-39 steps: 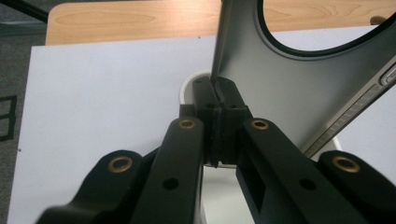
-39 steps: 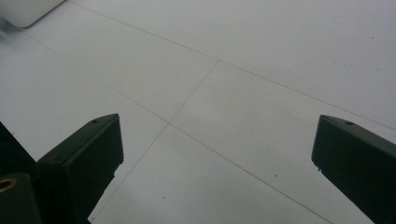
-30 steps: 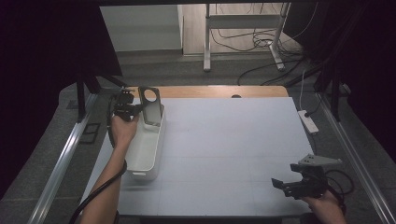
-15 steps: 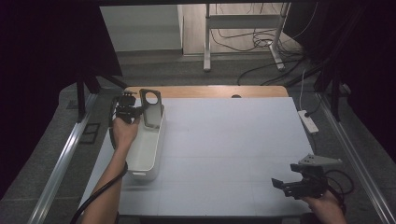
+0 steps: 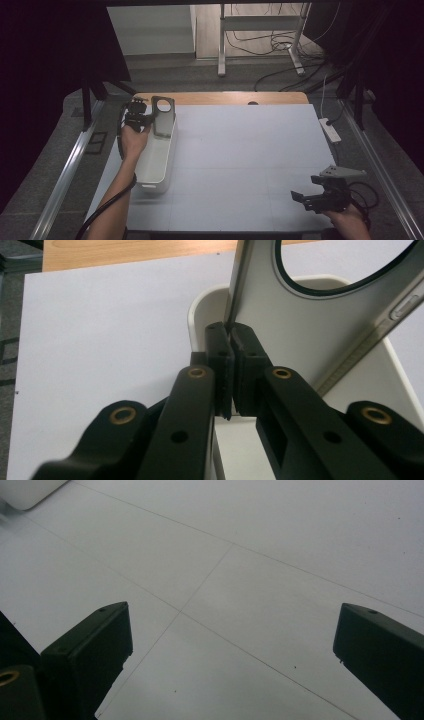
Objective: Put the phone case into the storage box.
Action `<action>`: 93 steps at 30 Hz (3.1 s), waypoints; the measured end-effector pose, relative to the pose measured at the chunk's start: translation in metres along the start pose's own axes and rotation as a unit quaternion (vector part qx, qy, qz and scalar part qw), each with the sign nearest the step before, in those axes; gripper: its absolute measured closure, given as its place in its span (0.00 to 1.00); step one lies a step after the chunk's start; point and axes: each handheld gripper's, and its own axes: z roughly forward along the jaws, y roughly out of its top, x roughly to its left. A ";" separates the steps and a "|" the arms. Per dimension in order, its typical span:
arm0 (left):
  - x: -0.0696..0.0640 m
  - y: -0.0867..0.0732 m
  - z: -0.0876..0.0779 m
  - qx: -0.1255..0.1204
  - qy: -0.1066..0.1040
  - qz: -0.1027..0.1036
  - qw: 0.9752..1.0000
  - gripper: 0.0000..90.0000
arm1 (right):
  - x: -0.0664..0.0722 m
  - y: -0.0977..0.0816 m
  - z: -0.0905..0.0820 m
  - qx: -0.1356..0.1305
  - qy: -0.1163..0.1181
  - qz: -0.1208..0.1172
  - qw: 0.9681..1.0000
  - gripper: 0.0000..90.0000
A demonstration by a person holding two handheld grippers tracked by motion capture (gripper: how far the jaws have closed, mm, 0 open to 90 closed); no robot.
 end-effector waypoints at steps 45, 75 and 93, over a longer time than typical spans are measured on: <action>0.018 -0.004 -0.008 -0.047 -0.086 0.010 0.995 0.18 | 0.000 0.000 0.000 0.002 0.003 0.002 1.000 0.03; 0.020 -0.009 -0.013 -0.052 -0.119 0.059 0.990 0.03 | 0.001 0.000 0.000 0.001 0.001 0.000 1.000 0.03; 0.015 -0.012 -0.025 -0.069 -0.142 0.070 0.985 0.03 | 0.001 0.000 0.000 0.001 0.002 -0.002 1.000 0.03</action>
